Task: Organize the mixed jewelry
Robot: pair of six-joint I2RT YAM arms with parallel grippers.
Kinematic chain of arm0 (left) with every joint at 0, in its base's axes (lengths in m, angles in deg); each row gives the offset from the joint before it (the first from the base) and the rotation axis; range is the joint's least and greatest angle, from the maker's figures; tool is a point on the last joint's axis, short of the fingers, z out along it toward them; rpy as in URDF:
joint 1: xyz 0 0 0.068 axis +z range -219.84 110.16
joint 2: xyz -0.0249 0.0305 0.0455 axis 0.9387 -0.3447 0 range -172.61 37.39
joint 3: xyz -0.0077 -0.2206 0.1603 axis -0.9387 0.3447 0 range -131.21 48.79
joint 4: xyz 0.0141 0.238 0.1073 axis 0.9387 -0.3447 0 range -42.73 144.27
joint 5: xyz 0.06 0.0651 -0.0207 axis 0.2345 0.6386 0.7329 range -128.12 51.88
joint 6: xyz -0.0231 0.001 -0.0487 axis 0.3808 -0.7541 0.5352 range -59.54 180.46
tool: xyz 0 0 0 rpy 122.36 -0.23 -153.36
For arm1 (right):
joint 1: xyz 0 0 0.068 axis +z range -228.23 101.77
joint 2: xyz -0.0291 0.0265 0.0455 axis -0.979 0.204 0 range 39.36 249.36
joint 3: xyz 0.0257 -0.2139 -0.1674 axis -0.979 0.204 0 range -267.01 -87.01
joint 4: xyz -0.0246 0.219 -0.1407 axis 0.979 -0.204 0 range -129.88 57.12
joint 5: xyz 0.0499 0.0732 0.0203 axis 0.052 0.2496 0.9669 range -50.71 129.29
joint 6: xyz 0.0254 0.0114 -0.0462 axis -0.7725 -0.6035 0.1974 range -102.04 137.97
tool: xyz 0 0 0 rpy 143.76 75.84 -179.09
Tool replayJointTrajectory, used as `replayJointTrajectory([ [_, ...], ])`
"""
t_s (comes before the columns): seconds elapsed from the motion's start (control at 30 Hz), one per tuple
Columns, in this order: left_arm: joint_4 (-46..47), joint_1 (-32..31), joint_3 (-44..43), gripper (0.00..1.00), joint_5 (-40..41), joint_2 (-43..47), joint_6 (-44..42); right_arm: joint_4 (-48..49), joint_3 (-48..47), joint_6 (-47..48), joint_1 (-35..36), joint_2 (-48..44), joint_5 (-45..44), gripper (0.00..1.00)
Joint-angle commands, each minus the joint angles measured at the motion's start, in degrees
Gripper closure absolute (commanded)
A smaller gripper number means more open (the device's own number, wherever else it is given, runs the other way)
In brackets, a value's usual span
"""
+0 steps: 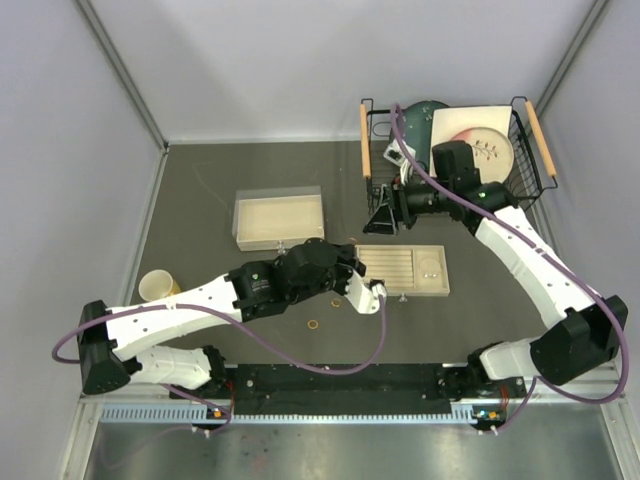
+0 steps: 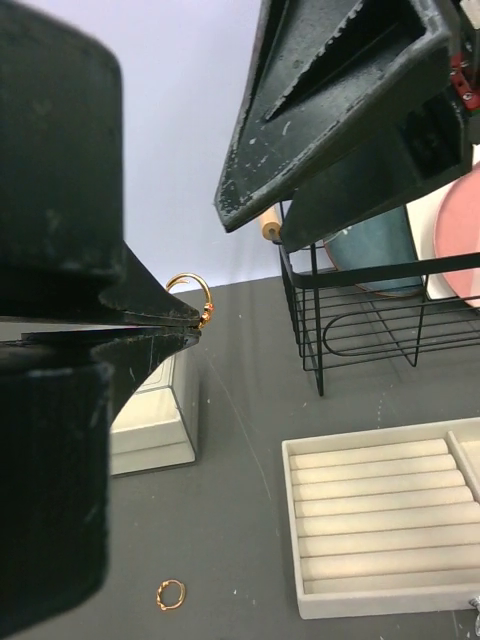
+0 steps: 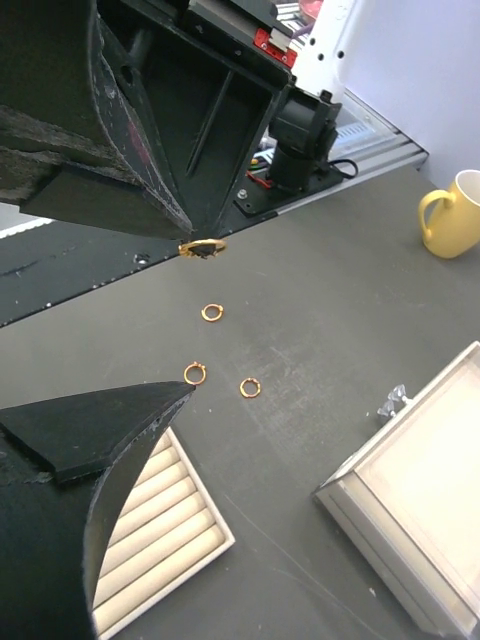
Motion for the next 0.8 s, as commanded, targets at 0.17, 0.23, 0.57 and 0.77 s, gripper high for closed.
replayJointTrajectory([
  [0.17,2.66,-0.71,-0.97,1.00,-1.46,-0.03,0.69,1.84,0.29,0.16,3.05,-0.30,2.43,0.43],
  [0.23,2.31,-0.71,-1.14,1.00,-1.72,-0.03,0.69,1.84,0.46,0.16,3.67,-0.39,2.35,0.44],
  [0.57,0.99,-0.71,-2.46,1.00,-2.25,-0.38,2.00,1.93,2.14,0.78,5.78,-0.22,0.76,0.54],
  [0.77,0.29,-0.80,-3.43,1.00,-2.52,-0.82,1.74,1.93,2.05,1.04,6.22,-0.04,0.41,0.57],
])
